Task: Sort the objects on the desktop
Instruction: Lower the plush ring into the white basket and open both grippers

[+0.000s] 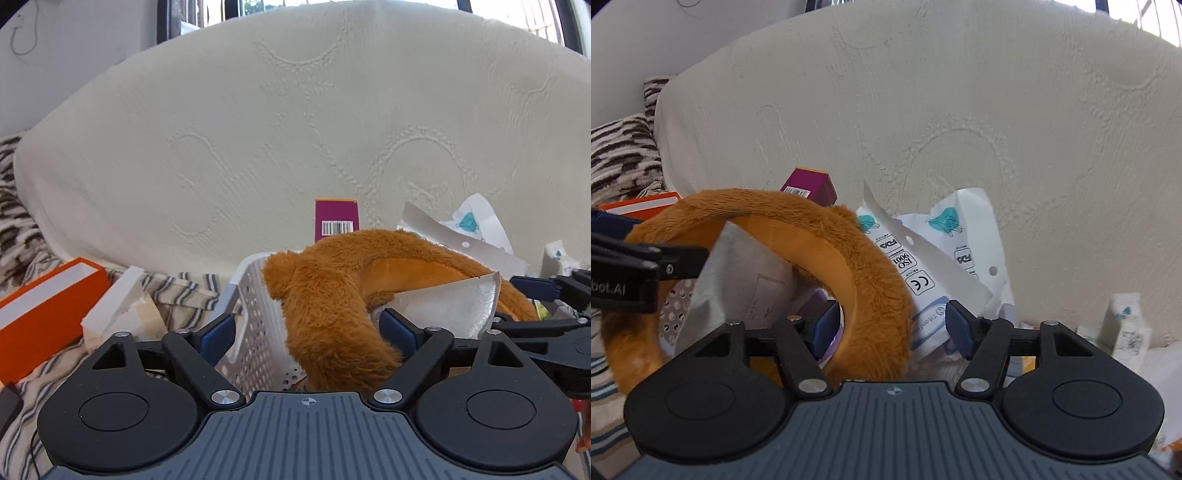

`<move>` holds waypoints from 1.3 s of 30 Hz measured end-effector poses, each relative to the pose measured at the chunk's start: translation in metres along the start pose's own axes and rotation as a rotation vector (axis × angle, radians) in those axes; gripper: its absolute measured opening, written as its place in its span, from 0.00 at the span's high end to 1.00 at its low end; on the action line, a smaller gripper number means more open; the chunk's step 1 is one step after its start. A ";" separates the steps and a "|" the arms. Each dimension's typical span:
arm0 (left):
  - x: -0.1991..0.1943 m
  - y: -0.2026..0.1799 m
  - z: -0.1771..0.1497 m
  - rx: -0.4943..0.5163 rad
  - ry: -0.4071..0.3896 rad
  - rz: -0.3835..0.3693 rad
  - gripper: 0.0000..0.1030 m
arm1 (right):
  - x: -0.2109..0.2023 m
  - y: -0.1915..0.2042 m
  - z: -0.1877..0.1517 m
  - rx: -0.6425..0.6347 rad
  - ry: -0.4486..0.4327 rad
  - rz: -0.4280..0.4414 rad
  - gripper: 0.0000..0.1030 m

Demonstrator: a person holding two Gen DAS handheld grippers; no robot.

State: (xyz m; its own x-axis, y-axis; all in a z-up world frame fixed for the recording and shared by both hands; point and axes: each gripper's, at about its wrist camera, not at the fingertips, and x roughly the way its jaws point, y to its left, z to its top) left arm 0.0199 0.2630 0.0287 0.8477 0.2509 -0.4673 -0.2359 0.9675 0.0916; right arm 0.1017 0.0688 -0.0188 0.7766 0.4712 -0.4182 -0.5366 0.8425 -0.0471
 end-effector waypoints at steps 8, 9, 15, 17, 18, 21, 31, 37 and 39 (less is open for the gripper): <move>0.011 -0.007 0.003 -0.003 0.013 -0.037 0.56 | 0.003 0.005 -0.002 -0.029 -0.034 0.062 0.65; 0.011 -0.006 0.004 -0.001 0.010 -0.040 0.57 | 0.002 0.003 -0.003 -0.022 -0.049 0.060 0.65; -0.001 -0.009 0.019 0.059 -0.059 -0.034 0.58 | -0.005 0.001 0.004 -0.020 -0.138 0.039 0.66; -0.002 -0.012 0.026 0.108 -0.093 -0.028 0.58 | -0.008 0.000 0.008 -0.020 -0.174 0.019 0.66; -0.002 -0.012 0.030 0.126 -0.112 -0.028 0.59 | -0.008 -0.001 0.010 -0.015 -0.192 0.015 0.66; 0.003 -0.010 0.040 0.167 -0.146 -0.044 0.59 | -0.007 -0.004 0.015 0.000 -0.227 -0.001 0.66; 0.036 -0.001 0.020 0.237 -0.126 -0.060 0.58 | 0.007 0.005 0.010 -0.026 -0.194 0.011 0.59; 0.035 -0.004 0.011 0.250 -0.113 -0.011 0.09 | 0.004 0.013 0.001 -0.088 -0.133 0.014 0.49; 0.027 -0.003 0.010 0.260 -0.142 0.020 0.00 | 0.003 0.011 0.003 -0.085 -0.118 0.000 0.41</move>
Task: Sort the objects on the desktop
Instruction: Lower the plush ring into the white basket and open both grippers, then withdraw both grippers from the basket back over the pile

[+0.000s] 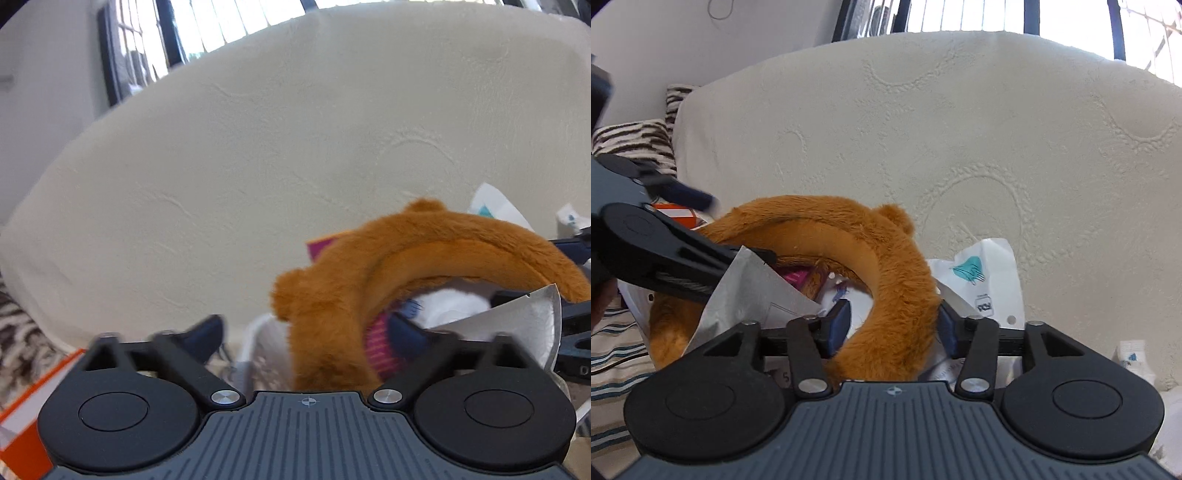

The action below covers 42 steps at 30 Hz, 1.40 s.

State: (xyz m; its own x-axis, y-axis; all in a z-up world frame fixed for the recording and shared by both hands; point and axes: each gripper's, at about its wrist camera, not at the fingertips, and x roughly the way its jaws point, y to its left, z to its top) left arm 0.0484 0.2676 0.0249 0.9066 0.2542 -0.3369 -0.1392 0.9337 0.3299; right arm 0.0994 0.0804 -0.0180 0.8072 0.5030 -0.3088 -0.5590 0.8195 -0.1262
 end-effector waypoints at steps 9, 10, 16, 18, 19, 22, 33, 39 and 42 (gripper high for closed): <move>-0.017 0.037 -0.007 -0.131 0.026 -0.026 0.00 | -0.026 -0.010 -0.003 0.018 -0.009 -0.035 0.13; -0.020 0.037 -0.009 -0.144 0.024 -0.030 0.00 | -0.030 -0.011 -0.004 0.027 -0.016 -0.035 0.13; -0.030 0.054 0.000 -0.336 0.041 -0.172 0.00 | -0.036 -0.020 -0.002 0.106 -0.013 -0.036 0.11; -0.034 0.051 0.008 -0.324 0.029 -0.099 0.00 | -0.038 -0.021 0.000 0.124 -0.018 -0.056 0.11; -0.039 0.047 0.010 -0.284 0.008 -0.051 0.00 | -0.042 -0.019 0.001 0.114 -0.032 -0.068 0.11; -0.051 0.035 0.015 -0.191 -0.045 0.010 0.00 | -0.050 -0.017 0.004 0.085 -0.069 -0.083 0.11; -0.071 0.012 0.026 -0.206 -0.075 -0.011 0.00 | -0.083 -0.041 -0.001 0.124 -0.082 -0.142 0.11; -0.110 -0.020 0.029 -0.186 -0.113 -0.066 0.00 | -0.116 -0.069 -0.023 0.146 -0.054 -0.192 0.12; -0.124 -0.045 0.026 -0.168 -0.123 -0.111 0.00 | -0.133 -0.087 -0.041 0.162 -0.027 -0.227 0.12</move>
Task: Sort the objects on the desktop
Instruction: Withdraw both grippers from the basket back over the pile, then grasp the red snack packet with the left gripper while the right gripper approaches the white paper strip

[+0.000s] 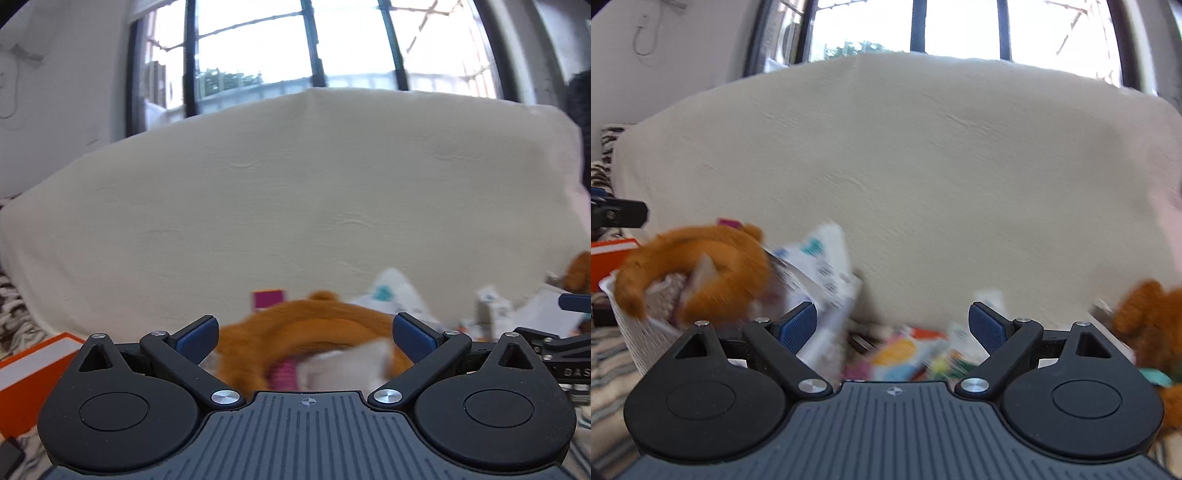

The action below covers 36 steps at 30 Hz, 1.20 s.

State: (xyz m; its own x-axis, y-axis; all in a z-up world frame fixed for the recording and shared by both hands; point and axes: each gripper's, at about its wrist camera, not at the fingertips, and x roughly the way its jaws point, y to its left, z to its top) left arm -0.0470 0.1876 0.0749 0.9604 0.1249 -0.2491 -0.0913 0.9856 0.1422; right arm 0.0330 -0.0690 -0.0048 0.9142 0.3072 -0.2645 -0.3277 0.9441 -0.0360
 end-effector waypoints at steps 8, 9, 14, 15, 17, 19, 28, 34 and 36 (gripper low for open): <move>0.000 -0.078 -0.022 0.054 0.018 -0.127 0.00 | -0.026 -0.054 -0.043 0.024 0.081 -0.089 0.13; 0.001 -0.086 -0.025 0.057 0.020 -0.138 0.00 | -0.026 -0.059 -0.048 0.024 0.090 -0.093 0.13; 0.005 -0.132 -0.045 0.094 0.034 -0.203 0.00 | -0.029 -0.076 -0.070 0.033 0.132 -0.099 0.14; 0.008 -0.142 -0.050 0.104 0.046 -0.214 0.00 | -0.029 -0.081 -0.073 0.041 0.139 -0.101 0.15; 0.016 -0.156 -0.061 0.118 0.075 -0.240 0.00 | -0.026 -0.090 -0.077 0.053 0.152 -0.106 0.17; 0.024 -0.171 -0.072 0.142 0.098 -0.249 0.00 | -0.023 -0.099 -0.080 0.068 0.164 -0.112 0.19; 0.071 -0.210 -0.103 0.129 0.214 -0.263 0.00 | -0.010 -0.128 -0.093 0.083 0.175 -0.121 0.19; 0.104 -0.223 -0.108 0.111 0.261 -0.246 0.00 | 0.000 -0.138 -0.094 0.111 0.160 -0.085 0.22; 0.116 -0.227 -0.109 0.105 0.284 -0.227 0.00 | 0.007 -0.137 -0.088 0.084 0.150 -0.086 0.22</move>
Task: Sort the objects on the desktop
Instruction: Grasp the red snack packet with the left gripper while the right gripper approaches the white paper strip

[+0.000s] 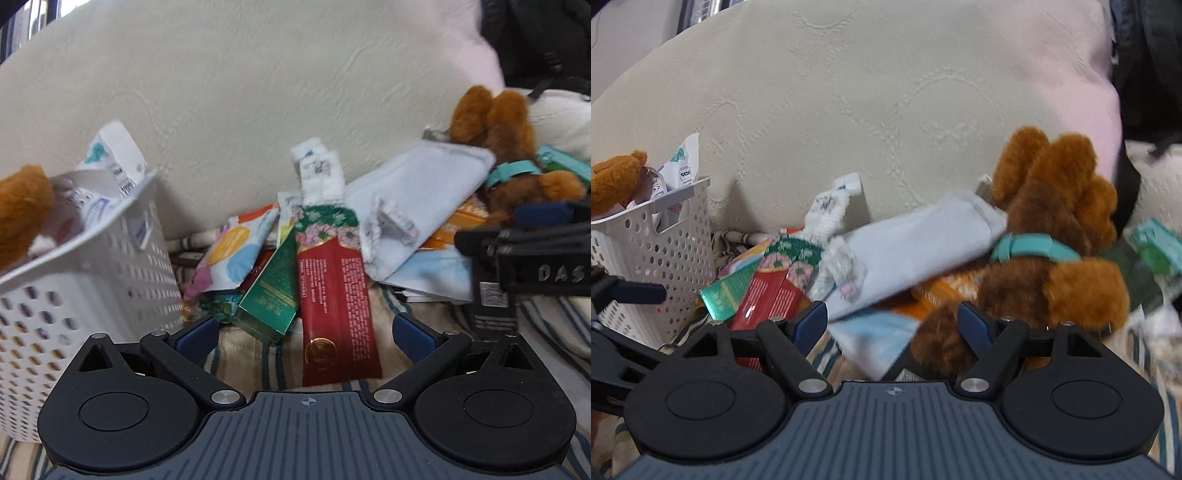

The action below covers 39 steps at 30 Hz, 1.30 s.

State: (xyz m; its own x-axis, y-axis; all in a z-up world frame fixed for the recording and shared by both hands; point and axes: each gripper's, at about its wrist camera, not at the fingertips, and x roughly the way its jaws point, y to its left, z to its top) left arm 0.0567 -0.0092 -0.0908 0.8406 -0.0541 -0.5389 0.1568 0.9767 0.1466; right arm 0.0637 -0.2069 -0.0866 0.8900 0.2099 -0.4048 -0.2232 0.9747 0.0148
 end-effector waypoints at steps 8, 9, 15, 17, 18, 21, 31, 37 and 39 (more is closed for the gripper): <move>0.040 -0.003 -0.010 -0.026 0.101 0.058 0.00 | 0.034 0.011 0.024 -0.130 0.004 0.086 0.31; 0.042 -0.003 -0.010 -0.026 0.108 0.049 0.00 | 0.037 0.011 0.024 -0.147 0.011 0.101 0.34; 0.055 -0.010 -0.002 -0.029 0.116 0.023 0.00 | 0.053 0.013 0.021 -0.196 0.026 0.120 0.37; 0.064 -0.014 -0.001 -0.020 0.148 0.030 0.00 | 0.055 0.010 0.021 -0.188 0.021 0.125 0.35; 0.067 -0.015 -0.001 -0.020 0.162 0.025 0.00 | 0.055 0.009 0.021 -0.188 0.021 0.131 0.35; 0.069 -0.011 0.000 -0.050 0.161 0.012 0.05 | 0.058 0.010 0.021 -0.198 0.016 0.131 0.35; 0.063 -0.001 -0.005 -0.098 0.165 0.005 0.33 | 0.057 0.008 0.023 -0.191 0.009 0.133 0.35; 0.055 0.002 -0.006 -0.101 0.159 -0.001 0.47 | 0.053 0.009 0.022 -0.191 0.009 0.130 0.35; 0.049 0.003 -0.006 -0.099 0.159 0.008 0.48 | 0.051 0.011 0.021 -0.197 0.009 0.134 0.34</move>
State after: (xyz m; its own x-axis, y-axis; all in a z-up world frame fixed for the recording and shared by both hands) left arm 0.0952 -0.0077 -0.1223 0.7476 -0.0207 -0.6638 0.0921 0.9931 0.0728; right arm 0.1147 -0.1840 -0.0878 0.8437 0.3349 -0.4195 -0.4132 0.9040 -0.1094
